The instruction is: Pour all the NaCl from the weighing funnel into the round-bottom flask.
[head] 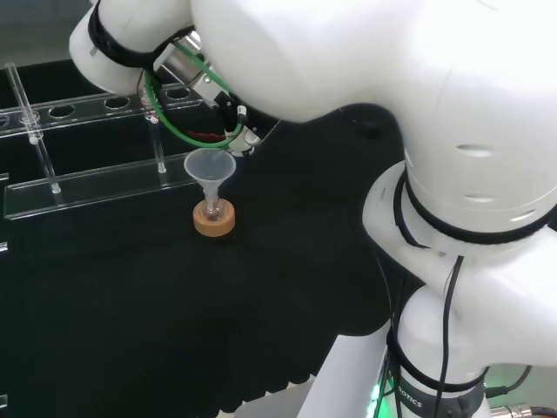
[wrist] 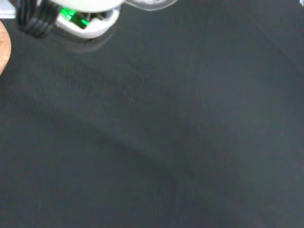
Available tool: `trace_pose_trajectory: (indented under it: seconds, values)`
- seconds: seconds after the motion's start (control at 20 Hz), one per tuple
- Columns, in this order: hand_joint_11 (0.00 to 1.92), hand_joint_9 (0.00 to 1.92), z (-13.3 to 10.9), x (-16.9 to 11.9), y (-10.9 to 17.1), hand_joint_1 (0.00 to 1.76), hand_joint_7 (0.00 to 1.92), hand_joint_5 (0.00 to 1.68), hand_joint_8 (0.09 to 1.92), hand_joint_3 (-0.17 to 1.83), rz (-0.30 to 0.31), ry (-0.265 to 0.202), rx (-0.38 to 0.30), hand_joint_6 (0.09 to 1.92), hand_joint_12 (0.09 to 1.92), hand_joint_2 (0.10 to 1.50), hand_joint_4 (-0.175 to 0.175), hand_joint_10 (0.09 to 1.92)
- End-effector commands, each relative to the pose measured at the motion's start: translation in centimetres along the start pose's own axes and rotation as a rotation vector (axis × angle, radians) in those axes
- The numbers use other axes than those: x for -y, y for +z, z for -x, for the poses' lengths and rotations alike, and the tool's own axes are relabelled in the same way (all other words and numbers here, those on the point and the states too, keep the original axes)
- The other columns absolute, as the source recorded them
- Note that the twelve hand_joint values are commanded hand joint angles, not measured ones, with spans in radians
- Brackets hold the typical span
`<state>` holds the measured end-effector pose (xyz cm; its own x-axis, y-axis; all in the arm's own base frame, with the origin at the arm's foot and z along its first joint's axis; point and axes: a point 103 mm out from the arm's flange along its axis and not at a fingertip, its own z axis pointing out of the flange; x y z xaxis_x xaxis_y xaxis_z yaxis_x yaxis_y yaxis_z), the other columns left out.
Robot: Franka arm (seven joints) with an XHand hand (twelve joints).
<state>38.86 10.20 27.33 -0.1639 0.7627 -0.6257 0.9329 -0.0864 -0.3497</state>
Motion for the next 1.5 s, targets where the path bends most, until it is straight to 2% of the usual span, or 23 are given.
trace_pose_trajectory:
  seconds: [0.05,0.85,1.25,1.5]
  values:
    - [0.86,0.99,-0.6,-0.1,-0.6,1.10,0.59,1.18,0.65,0.71,0.001,0.001,0.086,0.86,1.01,0.67,0.175,0.30]
    - [0.86,0.99,-0.5,0.5,-1.9,1.10,0.59,1.19,0.65,0.71,0.013,0.015,0.291,0.85,1.01,0.67,0.175,0.29]
    - [0.86,0.99,-1.2,0.4,-2.4,1.10,0.59,1.19,0.65,0.70,0.015,0.020,0.433,0.84,1.00,0.67,0.175,0.29]
    - [0.86,0.99,-1.7,0.5,-2.8,1.10,0.58,1.19,0.65,0.70,0.014,0.017,0.466,0.84,1.00,0.67,0.175,0.29]
